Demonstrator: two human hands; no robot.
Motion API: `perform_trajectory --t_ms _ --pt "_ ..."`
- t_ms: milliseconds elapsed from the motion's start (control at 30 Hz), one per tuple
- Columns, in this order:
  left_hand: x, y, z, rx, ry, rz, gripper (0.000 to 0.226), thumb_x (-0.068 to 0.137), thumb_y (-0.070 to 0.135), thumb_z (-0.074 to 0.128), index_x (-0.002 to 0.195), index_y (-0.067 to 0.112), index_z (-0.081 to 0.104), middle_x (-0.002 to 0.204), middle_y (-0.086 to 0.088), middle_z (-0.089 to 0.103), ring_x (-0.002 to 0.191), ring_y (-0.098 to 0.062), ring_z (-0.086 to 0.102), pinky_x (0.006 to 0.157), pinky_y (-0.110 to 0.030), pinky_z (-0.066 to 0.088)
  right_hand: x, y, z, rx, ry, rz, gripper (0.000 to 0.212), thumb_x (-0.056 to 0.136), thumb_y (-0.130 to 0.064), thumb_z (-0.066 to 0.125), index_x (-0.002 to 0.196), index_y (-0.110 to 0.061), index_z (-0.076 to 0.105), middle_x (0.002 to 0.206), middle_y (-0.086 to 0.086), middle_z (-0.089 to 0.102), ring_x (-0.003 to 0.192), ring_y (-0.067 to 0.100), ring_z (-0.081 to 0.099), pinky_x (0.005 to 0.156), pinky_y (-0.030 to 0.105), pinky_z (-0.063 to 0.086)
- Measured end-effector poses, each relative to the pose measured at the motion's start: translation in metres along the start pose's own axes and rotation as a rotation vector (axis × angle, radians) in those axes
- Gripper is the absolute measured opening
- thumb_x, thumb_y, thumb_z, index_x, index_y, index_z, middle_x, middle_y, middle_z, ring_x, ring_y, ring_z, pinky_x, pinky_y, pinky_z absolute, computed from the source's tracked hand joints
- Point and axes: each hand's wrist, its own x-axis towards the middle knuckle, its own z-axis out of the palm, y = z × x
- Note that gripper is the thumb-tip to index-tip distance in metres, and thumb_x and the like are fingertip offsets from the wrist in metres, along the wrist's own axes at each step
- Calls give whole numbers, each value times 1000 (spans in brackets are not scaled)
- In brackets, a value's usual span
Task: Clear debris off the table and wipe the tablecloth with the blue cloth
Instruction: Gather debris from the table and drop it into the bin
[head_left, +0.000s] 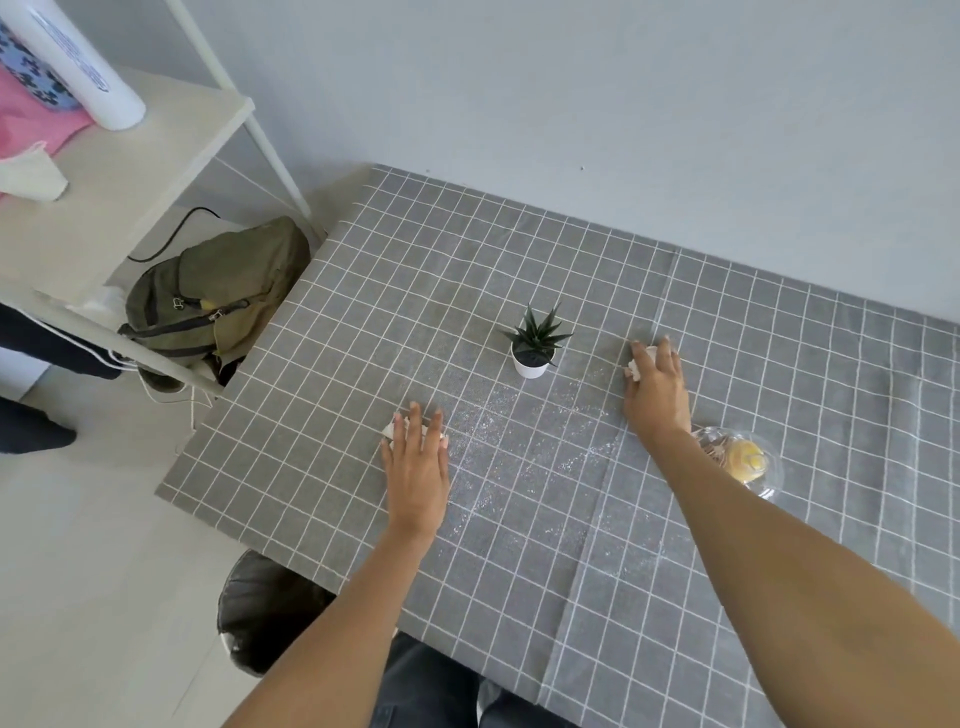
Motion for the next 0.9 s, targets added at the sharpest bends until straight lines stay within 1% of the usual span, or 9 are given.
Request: perform_trajectory --t_ms 100,167,267,367,567,667,733,800,900 --pt "-1 -1 2 -43 37 47 42 96 18 40 137 9 48 148 -19 36 139 -38 29 110 -57 26 -1 -3 2 9 10 12 50 95 -5 49 144 -9 36 157 16 16 144 35 14 111 51 30" --pt "-2 -1 1 -76 48 64 40 95 14 43 135 6 50 146 -20 40 137 -39 32 108 -58 32 -1 -4 2 4 14 10 50 95 -3 49 143 -7 36 155 17 20 143 35 17 111 51 31" --pt "-3 2 2 -123 32 72 41 96 6 49 137 5 47 147 -19 38 137 -37 33 112 -52 28 -5 -4 -1 -6 27 -16 49 94 -1 49 142 -3 38 151 22 29 139 38 25 109 52 33" --pt "-6 -1 2 -135 50 101 44 94 2 52 138 4 45 147 -19 38 137 -34 35 113 -49 27 -16 -6 -2 -6 40 -39 57 88 9 51 142 -2 38 147 24 33 136 41 29 106 54 37" --pt "-9 -2 -7 -103 57 114 52 82 -11 65 131 0 53 142 -20 44 132 -38 43 108 -51 35 -55 -18 3 -47 9 -115 60 86 10 50 143 -3 35 150 23 29 136 40 28 105 51 39" --pt "-13 -3 -17 -84 73 109 53 86 -11 59 136 3 48 147 -17 38 138 -33 35 113 -45 25 -76 -30 6 -68 -4 -159 61 88 9 49 145 -5 32 151 22 27 137 39 26 108 48 35" --pt "-19 -8 -22 -88 81 104 56 89 -12 54 141 6 42 152 -12 31 142 -29 27 116 -45 24 -89 -40 8 -66 -12 -178 61 88 9 48 144 -8 32 151 21 26 137 38 27 107 48 37" --pt "-27 -15 -29 -92 91 88 60 88 -15 53 143 7 39 153 -11 29 142 -28 26 115 -47 27 -101 -49 9 -79 -22 -213 63 89 9 46 146 -9 28 153 20 22 140 38 23 111 46 33" --pt "-42 -27 -43 -88 112 77 60 84 -15 59 139 2 43 149 -17 35 138 -34 34 110 -50 33 -118 -65 11 -110 -43 -283 63 91 7 44 148 -8 23 155 21 17 142 37 19 116 43 25"
